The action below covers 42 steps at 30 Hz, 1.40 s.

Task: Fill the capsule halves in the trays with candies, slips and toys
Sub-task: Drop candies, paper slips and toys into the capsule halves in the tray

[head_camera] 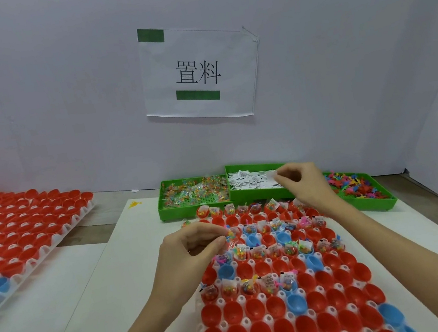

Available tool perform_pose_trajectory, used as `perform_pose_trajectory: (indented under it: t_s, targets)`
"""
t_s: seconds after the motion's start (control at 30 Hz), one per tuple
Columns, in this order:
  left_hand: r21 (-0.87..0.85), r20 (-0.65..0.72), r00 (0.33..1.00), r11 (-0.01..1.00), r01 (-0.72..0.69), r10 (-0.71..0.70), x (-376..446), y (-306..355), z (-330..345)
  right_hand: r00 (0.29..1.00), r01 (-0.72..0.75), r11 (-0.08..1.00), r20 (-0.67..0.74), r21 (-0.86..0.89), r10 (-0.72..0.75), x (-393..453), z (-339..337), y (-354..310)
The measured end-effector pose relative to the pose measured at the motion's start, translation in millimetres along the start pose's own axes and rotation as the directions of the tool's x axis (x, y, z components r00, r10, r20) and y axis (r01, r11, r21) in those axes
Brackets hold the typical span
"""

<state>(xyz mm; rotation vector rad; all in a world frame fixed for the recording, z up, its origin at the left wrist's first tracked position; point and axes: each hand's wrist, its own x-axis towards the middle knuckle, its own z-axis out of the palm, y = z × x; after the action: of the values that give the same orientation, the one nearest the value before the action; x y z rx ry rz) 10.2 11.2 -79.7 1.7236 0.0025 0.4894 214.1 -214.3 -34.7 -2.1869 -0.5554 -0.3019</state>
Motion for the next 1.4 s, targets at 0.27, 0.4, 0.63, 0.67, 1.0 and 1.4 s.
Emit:
perform_pose_trajectory:
  t_s: [0.27,0.4,0.63,0.67,1.0,1.4]
  targets:
    - [-0.217,0.029,0.993,0.969,0.119,-0.116,-8.1,15.5,10.7,0.987,0.033,0.98,0.147,0.197,-0.063,-103.2,2.6,-54.6]
    - [-0.285,0.097,0.986,0.946,0.155,-0.133,-13.8,19.2,15.8,0.989,0.081,0.977,0.105,0.196,-0.103,-130.9,8.0,-66.6]
    - [-0.194,0.109,0.985,0.969,0.154,-0.135,-16.2,18.4,18.1,0.975,0.105,0.936,0.152,0.335,-0.164,-143.8,7.2,-74.6]
    - [-0.192,0.111,0.984,0.968,0.161,-0.142,-15.9,18.6,17.7,0.975,0.096,0.932,0.154,0.349,-0.158,-145.2,8.3,-73.8]
    - [-0.119,0.138,0.977,0.976,0.182,-0.165,-18.5,26.5,17.0,0.983,0.09,0.939,0.124,0.333,-0.138,-149.3,16.1,-70.3]
    - [-0.175,0.144,0.984,0.976,0.132,-0.108,-19.1,36.2,15.8,0.937,0.067,0.862,0.265,0.503,-0.227,-135.7,-1.5,-73.6]
